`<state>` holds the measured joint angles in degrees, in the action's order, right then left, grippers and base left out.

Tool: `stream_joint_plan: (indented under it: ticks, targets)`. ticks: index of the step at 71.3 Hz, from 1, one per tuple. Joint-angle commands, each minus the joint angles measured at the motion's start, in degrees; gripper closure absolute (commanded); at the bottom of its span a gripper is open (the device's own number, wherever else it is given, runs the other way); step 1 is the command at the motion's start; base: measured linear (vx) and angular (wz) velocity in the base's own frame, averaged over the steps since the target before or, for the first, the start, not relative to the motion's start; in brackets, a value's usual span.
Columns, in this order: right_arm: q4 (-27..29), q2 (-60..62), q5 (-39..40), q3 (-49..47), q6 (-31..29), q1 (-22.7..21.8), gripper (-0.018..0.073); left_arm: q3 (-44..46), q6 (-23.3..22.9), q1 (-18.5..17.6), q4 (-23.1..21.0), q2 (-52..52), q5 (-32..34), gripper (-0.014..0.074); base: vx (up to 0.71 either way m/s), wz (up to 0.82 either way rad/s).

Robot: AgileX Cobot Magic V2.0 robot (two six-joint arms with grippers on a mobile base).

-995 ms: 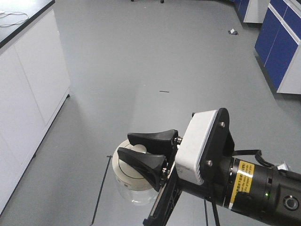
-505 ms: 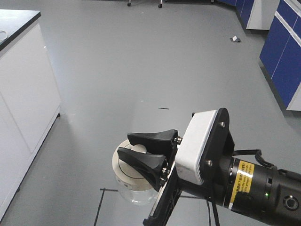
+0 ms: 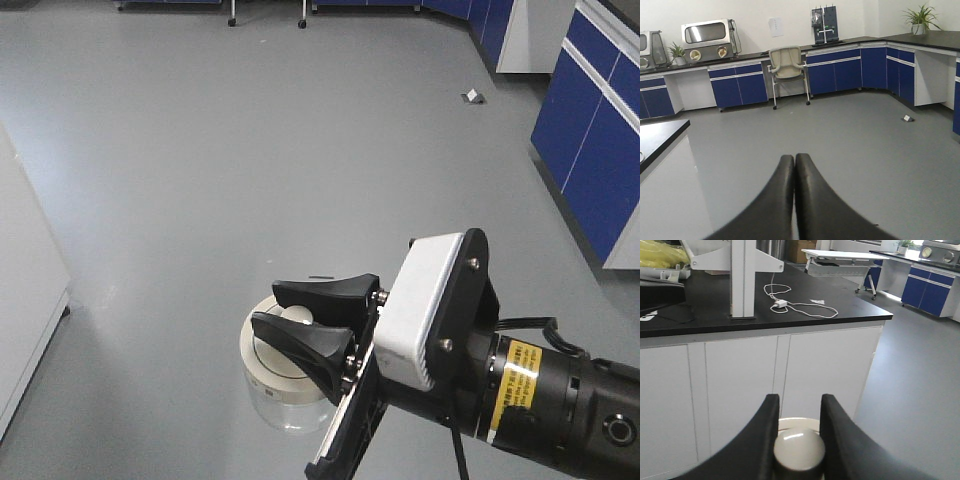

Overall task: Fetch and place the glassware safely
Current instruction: 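Hold the jar in the right gripper while the base turns away, then hold the jar in the right gripper while driving to the black counter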

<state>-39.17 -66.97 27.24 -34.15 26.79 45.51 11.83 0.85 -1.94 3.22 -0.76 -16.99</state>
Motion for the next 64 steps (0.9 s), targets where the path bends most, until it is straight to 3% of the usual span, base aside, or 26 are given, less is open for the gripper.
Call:
stream_joint_plan:
  ticks: [1, 64]
  targets:
    - [1.2, 1.4, 4.9, -1.8, -0.3, 0.0, 0.0559, 1.4, -0.4, -0.1, -0.3, 0.5, 3.9, 0.0603, 0.44, -0.06]
    - [1.2, 1.4, 4.9, -1.8, -0.3, 0.0, 0.0559, 1.4, -0.4, -0.1, -0.3, 0.5, 3.8, 0.0603, 0.48, 0.01]
